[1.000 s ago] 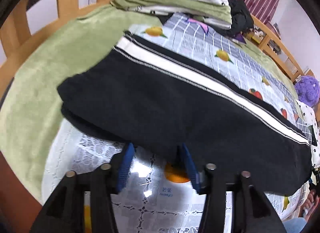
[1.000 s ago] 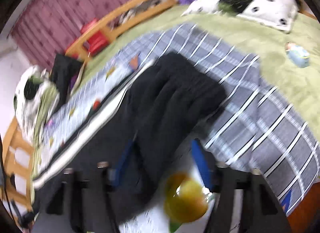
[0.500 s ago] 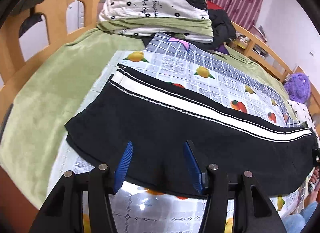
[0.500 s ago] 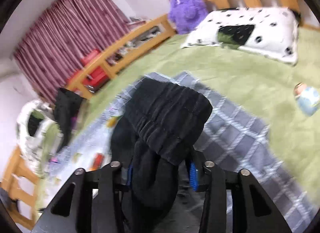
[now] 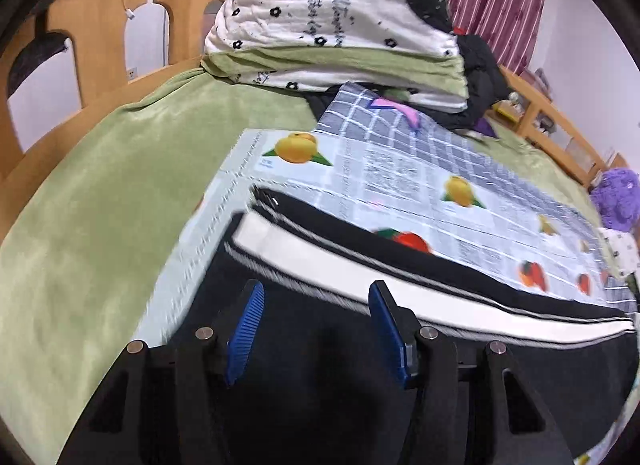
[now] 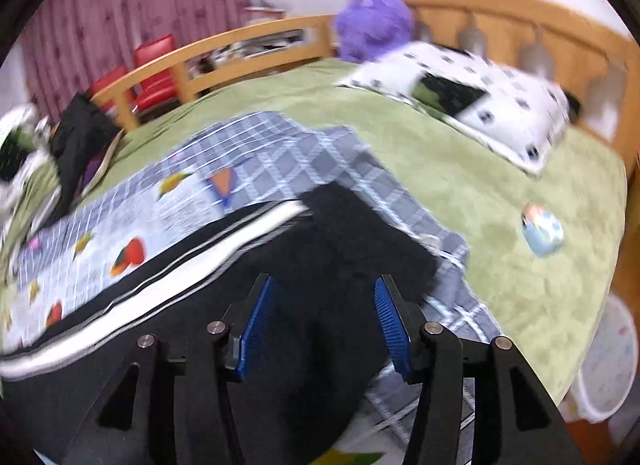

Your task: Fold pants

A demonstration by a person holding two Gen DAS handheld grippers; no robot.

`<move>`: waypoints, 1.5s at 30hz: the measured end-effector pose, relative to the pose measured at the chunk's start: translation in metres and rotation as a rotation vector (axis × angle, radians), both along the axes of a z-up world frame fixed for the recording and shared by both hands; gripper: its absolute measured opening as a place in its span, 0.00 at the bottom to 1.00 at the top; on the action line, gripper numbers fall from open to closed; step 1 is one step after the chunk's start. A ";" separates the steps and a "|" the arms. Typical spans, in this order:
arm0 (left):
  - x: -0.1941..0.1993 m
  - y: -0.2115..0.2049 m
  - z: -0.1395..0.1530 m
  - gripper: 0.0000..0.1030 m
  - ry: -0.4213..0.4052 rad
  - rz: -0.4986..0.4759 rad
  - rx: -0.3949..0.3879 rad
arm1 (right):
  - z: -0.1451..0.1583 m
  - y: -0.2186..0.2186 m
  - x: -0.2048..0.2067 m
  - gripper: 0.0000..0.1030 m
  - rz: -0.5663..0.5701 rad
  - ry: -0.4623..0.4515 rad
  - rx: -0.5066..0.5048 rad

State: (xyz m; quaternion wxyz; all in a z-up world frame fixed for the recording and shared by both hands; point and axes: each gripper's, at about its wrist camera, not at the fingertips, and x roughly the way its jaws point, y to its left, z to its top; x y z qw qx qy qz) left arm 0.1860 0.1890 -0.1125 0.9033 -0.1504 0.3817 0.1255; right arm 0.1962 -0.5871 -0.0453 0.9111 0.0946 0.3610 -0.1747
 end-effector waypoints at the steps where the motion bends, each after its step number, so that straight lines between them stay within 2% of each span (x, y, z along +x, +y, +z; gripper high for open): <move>1: 0.009 0.007 -0.001 0.51 -0.014 0.006 0.008 | 0.001 0.013 0.000 0.50 0.024 0.009 -0.028; 3: 0.023 0.019 -0.003 0.51 -0.030 0.028 0.019 | -0.002 0.032 0.004 0.50 0.060 0.021 -0.057; 6: 0.044 0.035 -0.013 0.51 0.007 0.070 0.052 | -0.013 0.065 0.008 0.50 0.107 0.039 -0.063; 7: 0.049 0.038 -0.016 0.50 0.016 0.080 0.048 | -0.018 0.073 0.009 0.50 0.117 0.042 -0.057; 9: 0.060 0.047 -0.023 0.47 0.024 0.070 -0.014 | -0.027 0.088 0.015 0.50 0.141 0.054 -0.039; 10: 0.064 0.049 -0.026 0.43 0.022 0.054 -0.046 | -0.032 0.096 0.019 0.50 0.156 0.063 -0.033; 11: 0.067 0.047 -0.028 0.29 0.032 0.045 -0.051 | -0.036 0.103 0.022 0.50 0.168 0.070 -0.032; 12: 0.070 0.042 -0.029 0.20 0.052 0.040 0.003 | -0.041 0.112 0.027 0.50 0.186 0.083 -0.032; 13: 0.070 0.039 -0.027 0.18 0.049 0.035 0.025 | -0.045 0.118 0.031 0.50 0.199 0.093 -0.033; 14: 0.063 0.041 -0.021 0.17 0.010 0.048 0.033 | -0.048 0.124 0.035 0.50 0.213 0.103 -0.037; 17: 0.034 0.058 0.000 0.17 -0.113 0.099 -0.006 | -0.053 0.141 0.044 0.50 0.258 0.120 -0.056; 18: 0.028 0.065 -0.002 0.17 -0.121 0.127 -0.035 | -0.053 0.146 0.045 0.50 0.274 0.118 -0.061; 20: 0.033 0.071 -0.016 0.17 -0.063 0.134 -0.058 | -0.054 0.156 0.049 0.50 0.311 0.115 -0.070; 23: 0.040 0.067 -0.027 0.18 -0.017 0.125 -0.051 | -0.052 0.174 0.064 0.50 0.383 0.110 -0.103; 24: 0.041 0.065 -0.025 0.19 -0.014 0.123 -0.043 | -0.051 0.180 0.069 0.51 0.407 0.106 -0.107; 27: 0.040 0.064 -0.022 0.22 -0.008 0.122 -0.045 | -0.049 0.201 0.093 0.67 0.554 0.119 -0.104; 30: 0.038 0.063 -0.023 0.22 0.002 0.112 -0.049 | -0.052 0.221 0.117 0.67 0.658 0.125 -0.175; 34: 0.032 0.065 -0.025 0.20 -0.012 0.107 -0.070 | -0.070 0.234 0.156 0.67 0.789 0.220 -0.159; 35: 0.031 0.066 -0.025 0.20 -0.016 0.109 -0.078 | -0.078 0.236 0.162 0.64 0.821 0.259 -0.159; 36: 0.030 0.067 -0.025 0.20 -0.017 0.110 -0.083 | -0.087 0.240 0.166 0.41 0.855 0.303 -0.177; 37: 0.030 0.068 -0.026 0.20 -0.016 0.109 -0.086 | -0.095 0.245 0.167 0.08 0.886 0.342 -0.218; 39: 0.030 0.067 -0.025 0.20 -0.012 0.107 -0.079 | -0.095 0.252 0.158 0.03 0.931 0.321 -0.294; 41: 0.030 0.066 -0.023 0.19 -0.022 0.107 -0.070 | -0.084 0.253 0.153 0.03 0.933 0.266 -0.310; 43: 0.033 0.064 -0.024 0.19 -0.017 0.126 -0.055 | -0.070 0.242 0.157 0.03 0.896 0.195 -0.227; 45: 0.041 0.061 -0.032 0.19 0.026 0.143 -0.035 | -0.078 0.239 0.166 0.03 0.852 0.196 -0.191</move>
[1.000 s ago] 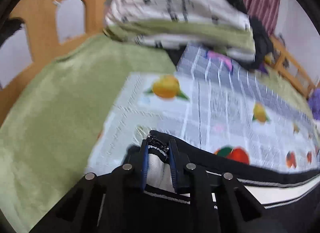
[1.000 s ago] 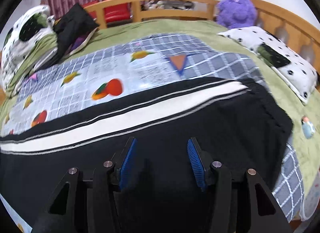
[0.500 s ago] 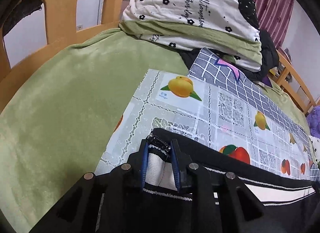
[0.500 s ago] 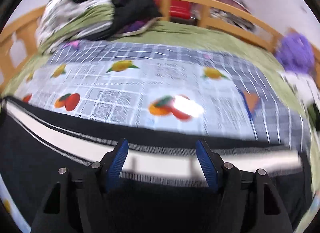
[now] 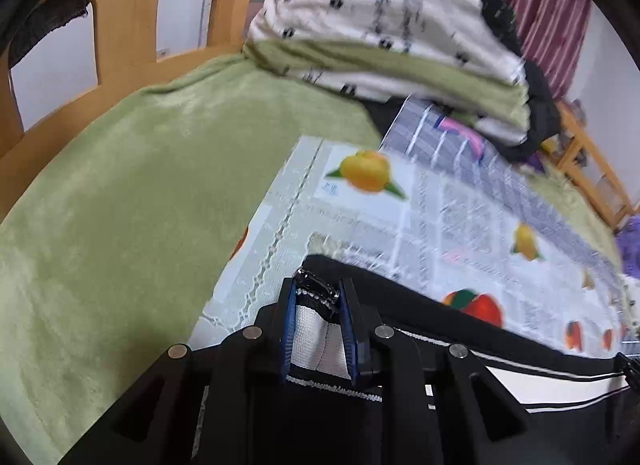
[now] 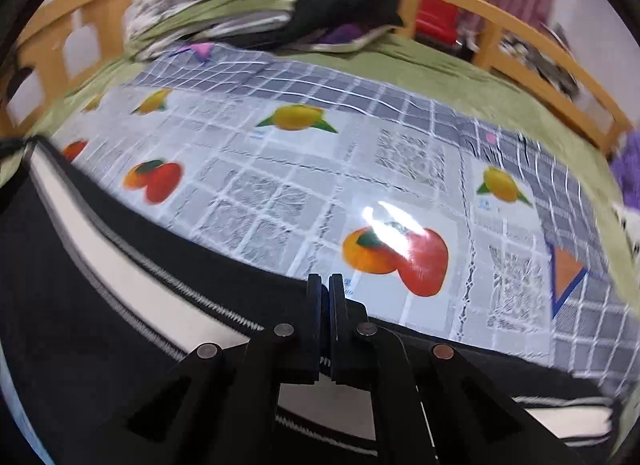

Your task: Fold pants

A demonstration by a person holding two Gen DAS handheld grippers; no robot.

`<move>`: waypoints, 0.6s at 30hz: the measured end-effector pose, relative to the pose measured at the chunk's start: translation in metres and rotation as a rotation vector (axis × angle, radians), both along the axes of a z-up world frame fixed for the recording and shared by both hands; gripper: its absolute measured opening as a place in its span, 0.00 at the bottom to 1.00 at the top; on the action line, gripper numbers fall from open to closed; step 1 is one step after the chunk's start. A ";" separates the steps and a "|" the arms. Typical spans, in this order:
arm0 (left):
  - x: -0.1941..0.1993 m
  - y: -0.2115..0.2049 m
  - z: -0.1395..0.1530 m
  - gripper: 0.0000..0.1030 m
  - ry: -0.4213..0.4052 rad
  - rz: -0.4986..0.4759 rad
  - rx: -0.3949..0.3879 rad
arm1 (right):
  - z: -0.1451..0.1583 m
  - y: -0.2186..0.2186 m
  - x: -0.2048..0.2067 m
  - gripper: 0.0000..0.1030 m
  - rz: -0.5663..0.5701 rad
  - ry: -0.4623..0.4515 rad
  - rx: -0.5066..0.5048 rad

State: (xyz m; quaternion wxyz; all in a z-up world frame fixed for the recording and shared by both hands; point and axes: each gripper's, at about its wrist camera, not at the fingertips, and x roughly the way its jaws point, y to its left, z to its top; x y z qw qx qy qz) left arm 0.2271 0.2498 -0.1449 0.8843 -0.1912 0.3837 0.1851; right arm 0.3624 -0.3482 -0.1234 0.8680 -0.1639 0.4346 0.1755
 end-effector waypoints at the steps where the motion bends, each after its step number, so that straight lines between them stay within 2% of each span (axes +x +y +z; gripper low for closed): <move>1: 0.003 -0.002 -0.003 0.19 0.015 0.004 0.019 | -0.013 0.004 0.004 0.03 -0.016 0.017 -0.027; 3: 0.004 -0.005 -0.001 0.22 0.026 -0.002 0.040 | -0.028 0.014 0.004 0.04 -0.046 -0.012 -0.074; 6: -0.002 -0.010 0.013 0.23 0.027 -0.019 0.066 | -0.016 0.010 0.003 0.05 -0.110 0.003 -0.017; 7: -0.005 -0.012 0.018 0.23 0.030 -0.021 0.078 | -0.007 0.005 -0.002 0.09 -0.126 -0.004 0.000; 8: -0.010 -0.015 0.024 0.24 0.024 -0.032 0.089 | 0.002 -0.003 -0.009 0.14 -0.144 -0.027 0.023; 10: -0.019 -0.025 0.030 0.34 -0.005 -0.068 0.094 | 0.021 -0.024 -0.031 0.45 -0.204 -0.106 0.062; 11: -0.024 -0.030 0.031 0.41 -0.024 -0.085 0.091 | 0.026 -0.035 -0.040 0.47 -0.235 -0.133 0.089; 12: -0.026 -0.035 0.031 0.42 -0.039 -0.101 0.088 | 0.025 -0.048 -0.044 0.47 -0.269 -0.126 0.119; 14: -0.024 -0.045 0.024 0.42 -0.054 -0.137 0.082 | 0.010 -0.060 -0.036 0.38 -0.309 -0.059 0.096; 15: -0.016 -0.049 0.013 0.42 -0.035 -0.152 0.085 | -0.004 -0.062 -0.029 0.27 -0.329 -0.017 0.041; 17: 0.002 -0.050 -0.005 0.42 0.027 -0.148 0.068 | -0.025 -0.062 -0.018 0.24 -0.348 0.018 -0.005; 18: 0.011 -0.047 -0.015 0.42 0.073 -0.143 0.040 | -0.024 -0.062 -0.018 0.24 -0.352 -0.011 0.006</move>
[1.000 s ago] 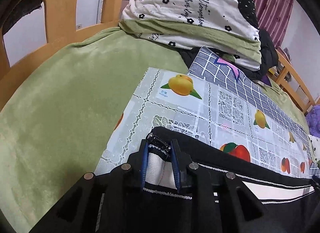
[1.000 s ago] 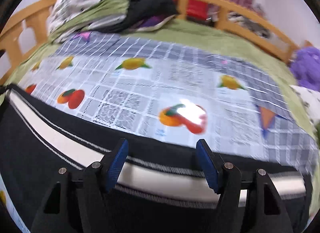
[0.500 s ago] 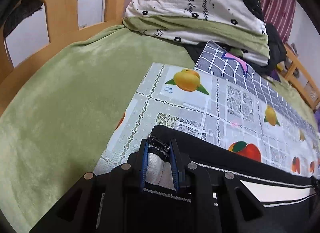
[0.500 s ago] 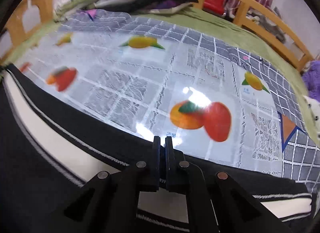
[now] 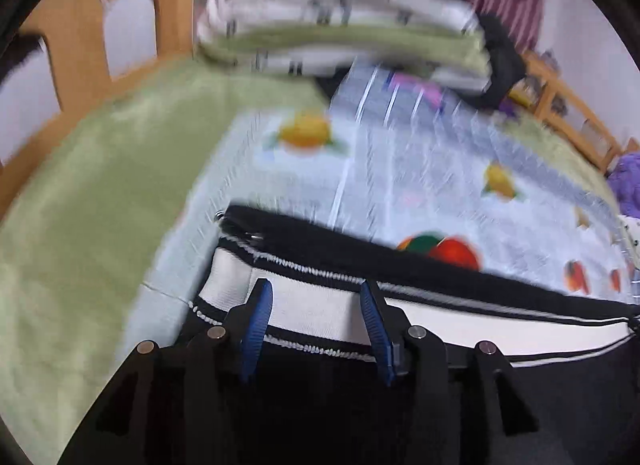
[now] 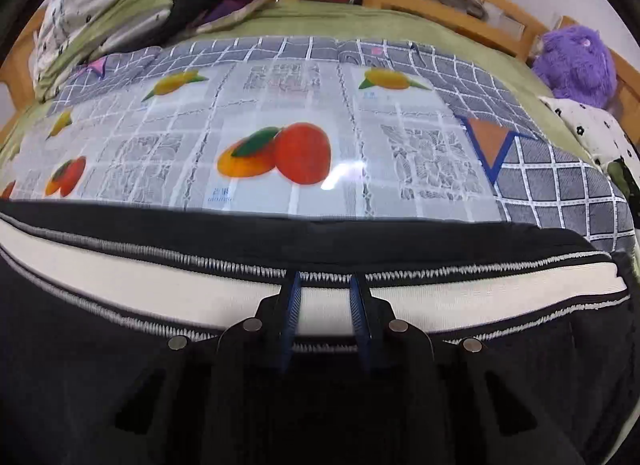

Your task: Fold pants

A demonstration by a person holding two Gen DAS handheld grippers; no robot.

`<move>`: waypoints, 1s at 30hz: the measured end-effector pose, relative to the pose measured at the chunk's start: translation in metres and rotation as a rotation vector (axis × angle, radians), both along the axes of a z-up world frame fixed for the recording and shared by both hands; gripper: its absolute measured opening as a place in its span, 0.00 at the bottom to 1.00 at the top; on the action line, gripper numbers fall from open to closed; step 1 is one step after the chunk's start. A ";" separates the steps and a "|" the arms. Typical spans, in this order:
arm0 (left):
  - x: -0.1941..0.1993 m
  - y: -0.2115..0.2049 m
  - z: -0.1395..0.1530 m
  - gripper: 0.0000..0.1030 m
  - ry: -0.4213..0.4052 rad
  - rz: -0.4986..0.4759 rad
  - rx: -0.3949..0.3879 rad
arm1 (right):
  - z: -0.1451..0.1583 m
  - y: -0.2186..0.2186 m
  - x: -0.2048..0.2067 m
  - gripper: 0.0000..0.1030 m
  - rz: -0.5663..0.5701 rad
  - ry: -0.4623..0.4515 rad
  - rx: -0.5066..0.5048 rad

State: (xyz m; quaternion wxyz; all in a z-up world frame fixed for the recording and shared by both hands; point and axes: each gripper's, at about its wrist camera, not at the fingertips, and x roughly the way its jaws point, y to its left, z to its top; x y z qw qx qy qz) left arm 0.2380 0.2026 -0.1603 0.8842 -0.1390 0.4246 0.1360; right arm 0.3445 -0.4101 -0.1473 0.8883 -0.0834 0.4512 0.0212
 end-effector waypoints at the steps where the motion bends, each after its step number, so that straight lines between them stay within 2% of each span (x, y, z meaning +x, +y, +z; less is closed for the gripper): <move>1: 0.003 0.002 0.000 0.42 0.008 0.007 -0.013 | 0.002 0.000 0.003 0.24 -0.009 0.013 -0.001; 3: -0.003 0.000 0.012 0.42 -0.009 0.006 -0.025 | 0.009 0.000 0.005 0.25 -0.039 0.039 0.017; 6: -0.025 -0.008 0.030 0.42 -0.024 -0.018 -0.045 | 0.020 0.003 -0.010 0.29 -0.060 0.032 0.051; 9: -0.056 -0.015 0.040 0.42 -0.012 -0.016 -0.079 | 0.032 0.010 -0.050 0.39 -0.088 -0.019 0.100; 12: -0.089 -0.021 0.049 0.42 -0.013 -0.012 -0.140 | 0.048 0.017 -0.090 0.39 -0.106 -0.034 0.170; 15: -0.116 -0.030 0.066 0.42 -0.038 -0.009 -0.158 | 0.067 0.030 -0.122 0.39 -0.103 -0.045 0.223; 18: -0.138 -0.045 0.094 0.42 -0.072 -0.050 -0.173 | 0.094 0.046 -0.155 0.39 -0.109 -0.120 0.183; 22: -0.163 -0.069 0.133 0.42 -0.122 -0.113 -0.144 | 0.127 0.057 -0.184 0.39 -0.108 -0.115 0.237; 25: -0.182 -0.087 0.156 0.42 -0.157 -0.153 -0.121 | 0.152 0.061 -0.209 0.39 -0.122 -0.149 0.277; 28: -0.200 -0.102 0.170 0.42 -0.188 -0.173 -0.113 | 0.168 0.064 -0.232 0.39 -0.105 -0.156 0.348; 30: -0.212 -0.110 0.172 0.42 -0.191 -0.179 -0.092 | 0.174 0.070 -0.247 0.41 -0.090 -0.174 0.349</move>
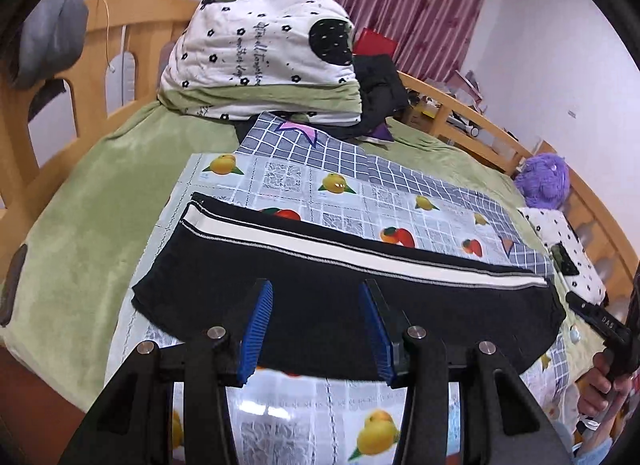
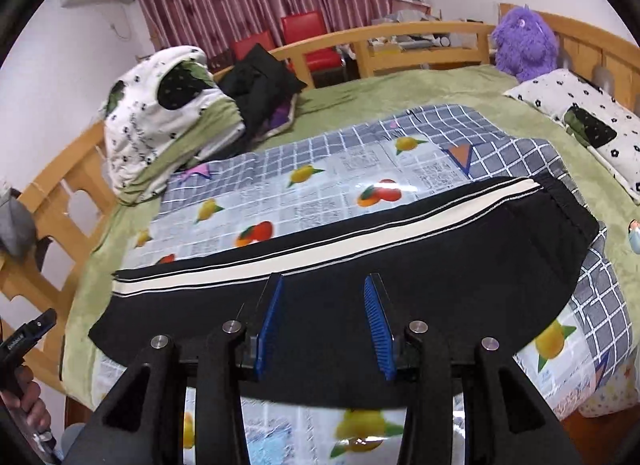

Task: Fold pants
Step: 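Open both grippers and lift them off the folded pants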

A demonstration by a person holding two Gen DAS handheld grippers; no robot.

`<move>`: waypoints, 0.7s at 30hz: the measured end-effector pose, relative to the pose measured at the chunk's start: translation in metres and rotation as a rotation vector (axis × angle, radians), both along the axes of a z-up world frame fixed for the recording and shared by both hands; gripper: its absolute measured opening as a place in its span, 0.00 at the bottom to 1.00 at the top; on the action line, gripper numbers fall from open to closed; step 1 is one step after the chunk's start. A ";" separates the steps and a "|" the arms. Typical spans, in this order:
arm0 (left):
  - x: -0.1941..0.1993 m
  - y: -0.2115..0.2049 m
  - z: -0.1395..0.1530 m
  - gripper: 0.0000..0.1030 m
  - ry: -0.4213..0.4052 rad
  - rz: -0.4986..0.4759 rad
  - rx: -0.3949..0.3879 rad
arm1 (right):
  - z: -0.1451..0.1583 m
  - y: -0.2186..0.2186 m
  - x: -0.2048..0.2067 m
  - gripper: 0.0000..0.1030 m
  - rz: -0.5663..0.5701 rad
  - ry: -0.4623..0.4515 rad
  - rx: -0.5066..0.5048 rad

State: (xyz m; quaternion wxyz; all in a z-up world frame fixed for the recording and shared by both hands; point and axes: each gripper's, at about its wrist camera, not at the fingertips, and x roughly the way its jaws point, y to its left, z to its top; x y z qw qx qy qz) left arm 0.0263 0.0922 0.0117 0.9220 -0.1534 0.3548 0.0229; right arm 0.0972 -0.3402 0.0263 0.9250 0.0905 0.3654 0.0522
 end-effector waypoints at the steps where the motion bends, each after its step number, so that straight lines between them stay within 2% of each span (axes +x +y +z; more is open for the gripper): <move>1: -0.007 -0.004 -0.001 0.42 0.001 0.003 0.014 | 0.001 0.003 -0.006 0.43 0.005 -0.009 -0.011; 3: -0.015 -0.005 -0.008 0.42 0.008 0.019 0.024 | 0.001 0.012 -0.020 0.46 0.026 -0.039 -0.045; 5: -0.023 -0.001 -0.021 0.42 0.021 0.038 -0.002 | -0.006 0.015 -0.030 0.49 0.049 -0.057 -0.062; 9: -0.035 0.012 -0.062 0.42 0.071 0.068 -0.047 | -0.045 0.012 -0.039 0.49 0.092 -0.051 -0.011; 11: -0.041 0.017 -0.079 0.42 0.070 0.078 -0.057 | -0.063 0.014 -0.033 0.49 0.098 -0.014 -0.019; 13: -0.046 0.029 -0.096 0.42 0.057 0.080 -0.108 | -0.078 0.019 -0.024 0.49 0.112 0.038 -0.047; 15: -0.048 0.041 -0.110 0.42 0.049 0.093 -0.150 | -0.084 0.021 -0.018 0.49 0.127 0.046 -0.043; 21: -0.026 0.076 -0.132 0.40 0.047 0.160 -0.144 | -0.095 0.025 0.010 0.49 0.106 0.084 0.031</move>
